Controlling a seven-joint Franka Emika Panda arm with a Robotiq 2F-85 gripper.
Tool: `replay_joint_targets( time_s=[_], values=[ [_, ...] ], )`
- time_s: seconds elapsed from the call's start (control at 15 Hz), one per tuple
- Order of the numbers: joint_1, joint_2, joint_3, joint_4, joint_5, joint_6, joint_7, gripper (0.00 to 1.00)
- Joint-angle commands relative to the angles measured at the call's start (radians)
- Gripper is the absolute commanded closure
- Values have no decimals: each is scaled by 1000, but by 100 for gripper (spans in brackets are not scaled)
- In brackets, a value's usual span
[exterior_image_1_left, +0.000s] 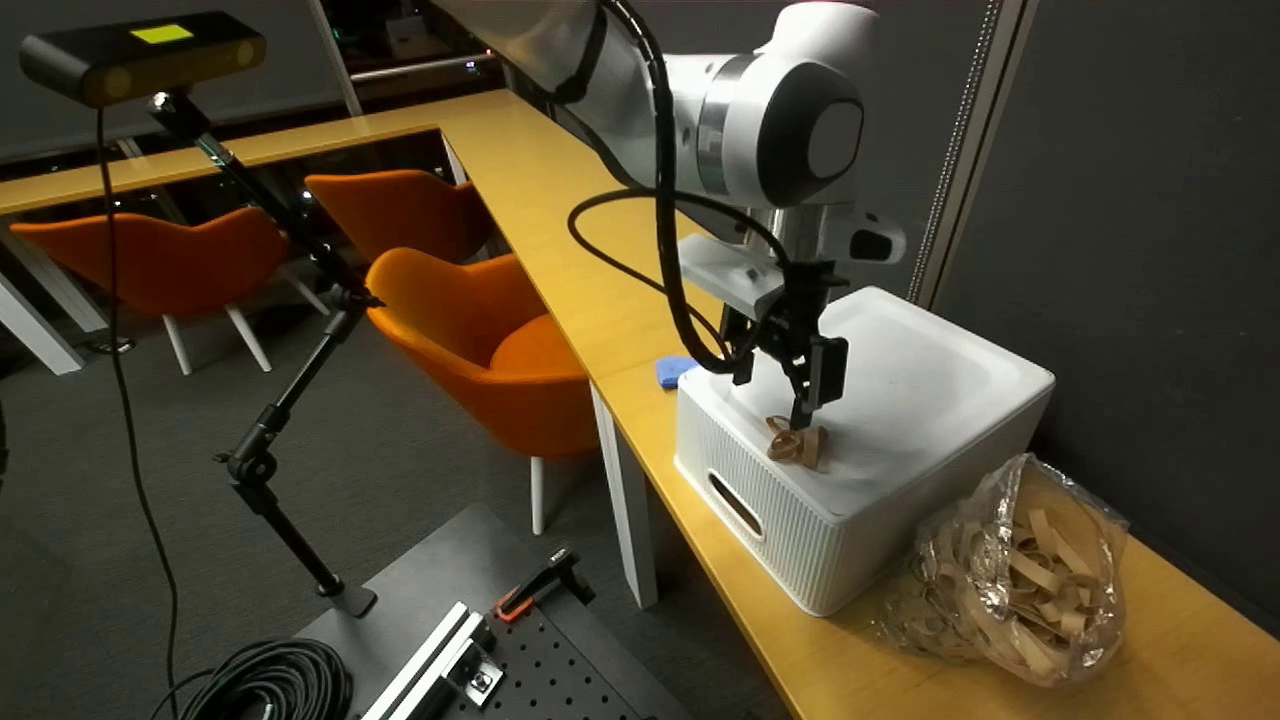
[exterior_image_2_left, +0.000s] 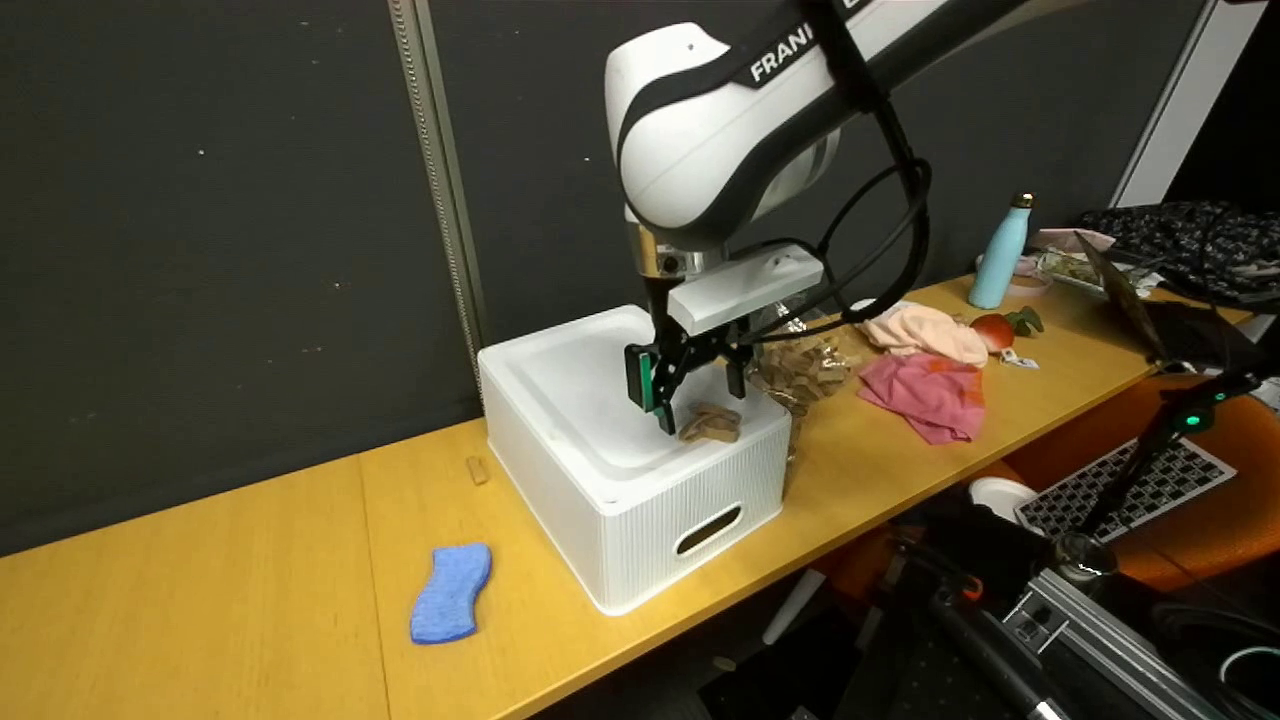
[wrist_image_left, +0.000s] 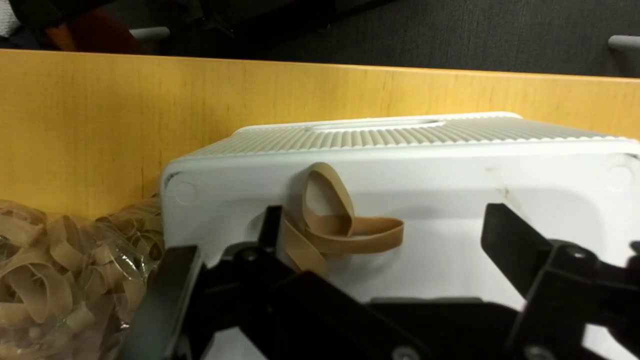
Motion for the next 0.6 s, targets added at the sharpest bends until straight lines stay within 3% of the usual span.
replay_joint_targets(
  time_s=[0.0,0.53],
  values=[
    [4,3,-18,-20,-27,33,12,0],
    [-3,3,-45,-72,-35,104,24,0]
  ],
)
